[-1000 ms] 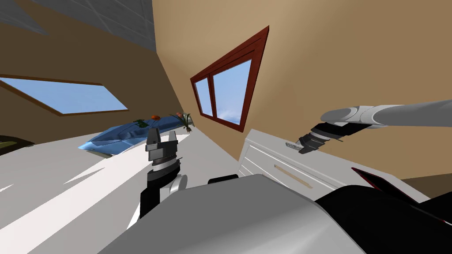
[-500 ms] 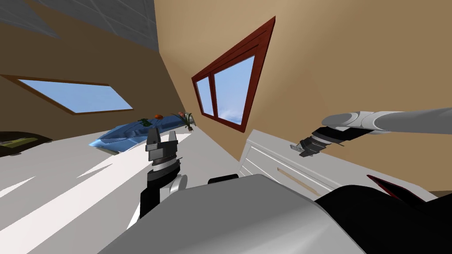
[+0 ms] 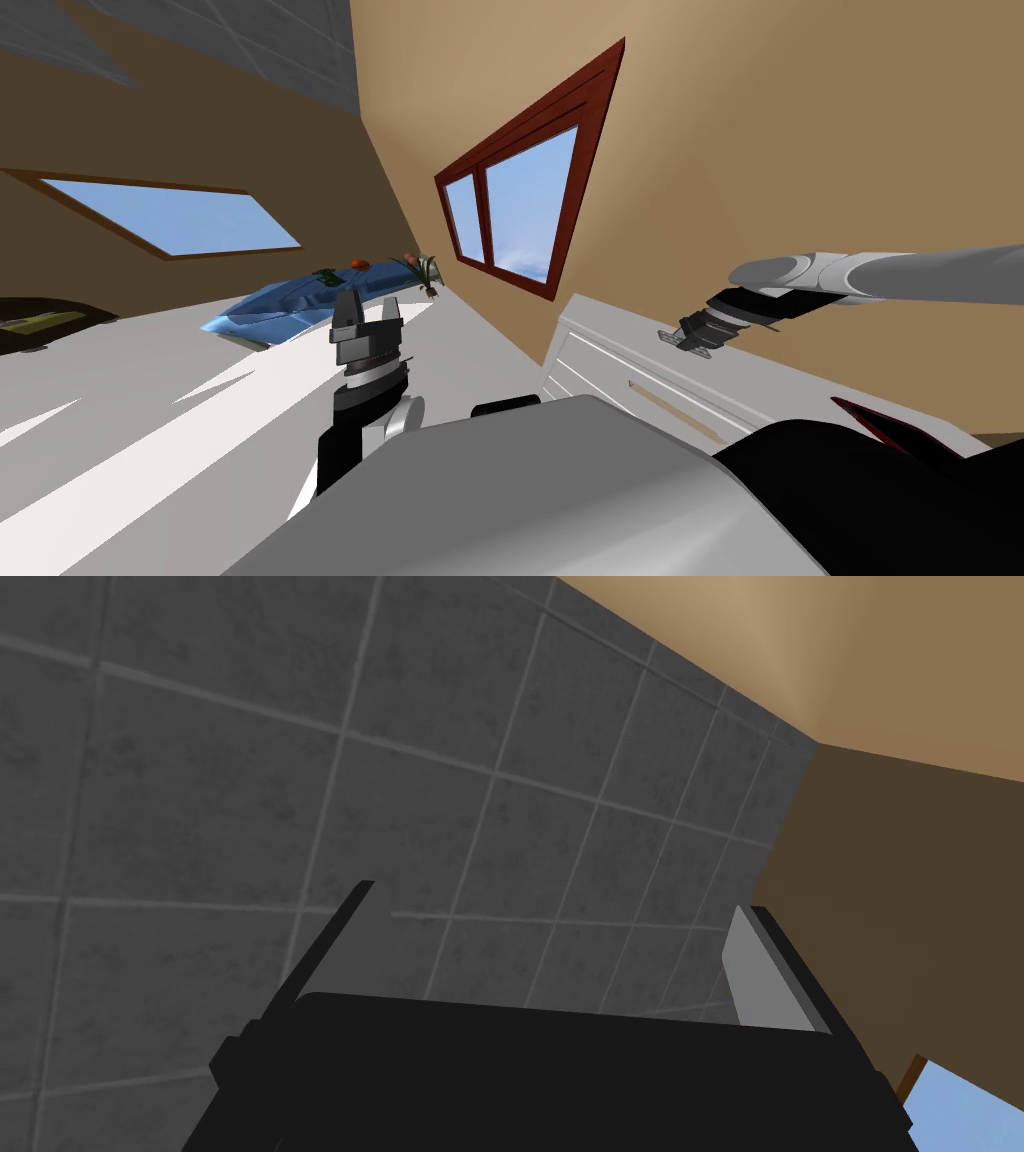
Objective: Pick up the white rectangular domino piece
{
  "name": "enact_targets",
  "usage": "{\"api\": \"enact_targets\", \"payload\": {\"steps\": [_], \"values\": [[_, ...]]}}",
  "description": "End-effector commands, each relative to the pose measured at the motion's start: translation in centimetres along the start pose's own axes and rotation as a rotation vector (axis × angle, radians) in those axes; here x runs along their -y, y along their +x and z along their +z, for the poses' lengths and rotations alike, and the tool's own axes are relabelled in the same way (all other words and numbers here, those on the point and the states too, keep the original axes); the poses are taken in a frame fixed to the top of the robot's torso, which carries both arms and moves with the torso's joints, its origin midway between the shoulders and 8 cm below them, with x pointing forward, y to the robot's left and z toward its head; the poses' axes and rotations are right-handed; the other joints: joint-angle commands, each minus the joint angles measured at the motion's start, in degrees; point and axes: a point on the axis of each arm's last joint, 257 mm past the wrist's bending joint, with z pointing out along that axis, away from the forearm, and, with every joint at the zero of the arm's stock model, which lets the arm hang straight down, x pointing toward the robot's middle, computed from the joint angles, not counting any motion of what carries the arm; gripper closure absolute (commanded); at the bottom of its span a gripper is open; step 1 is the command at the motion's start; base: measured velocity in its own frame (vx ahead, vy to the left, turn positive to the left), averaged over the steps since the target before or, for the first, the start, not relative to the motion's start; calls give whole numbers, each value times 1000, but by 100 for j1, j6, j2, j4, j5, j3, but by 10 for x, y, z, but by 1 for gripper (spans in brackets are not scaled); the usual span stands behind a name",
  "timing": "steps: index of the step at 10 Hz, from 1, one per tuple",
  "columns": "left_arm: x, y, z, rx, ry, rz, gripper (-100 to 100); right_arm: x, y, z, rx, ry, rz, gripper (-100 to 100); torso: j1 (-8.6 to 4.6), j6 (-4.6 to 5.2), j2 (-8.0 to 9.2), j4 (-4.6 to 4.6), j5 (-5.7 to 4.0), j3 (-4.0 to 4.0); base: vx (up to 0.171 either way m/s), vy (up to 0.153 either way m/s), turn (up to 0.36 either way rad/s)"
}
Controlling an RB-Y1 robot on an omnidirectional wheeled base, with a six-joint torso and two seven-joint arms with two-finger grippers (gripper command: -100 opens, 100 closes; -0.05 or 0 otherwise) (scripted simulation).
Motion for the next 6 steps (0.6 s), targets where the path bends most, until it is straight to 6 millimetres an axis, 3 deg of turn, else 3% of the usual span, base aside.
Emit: {"api": "enact_targets", "payload": {"steps": [1, 2, 3, 5, 6], "values": [[0, 0, 0, 0, 0, 0, 0, 0, 0, 0, 0, 0, 0, 100, 0, 0, 0, 0, 0, 0, 0, 0, 0], [0, 0, 0, 0, 0, 0, 0, 0, 0, 0, 0, 0, 0, 0, 0, -1, 0, 0, 0, 0, 0, 0, 0], [0, 0, 0, 0, 0, 0, 0, 1, -8, -11, -2, -1, -7, 100, -1, -1, -1, 0, 0, 0, -6, -6, -79], [0, 0, 0, 0, 0, 0, 0, 2, -11, -15, -2, 1, -11, 100, 0, 5, 5, 3, 5, 4, -5, -13, -58], [0, 0, 0, 0, 0, 0, 0, 1, -11, -16, -3, 0, -10, 0, -1, 2, 4, 1, 0, 2, 0, 0, 0]]}}
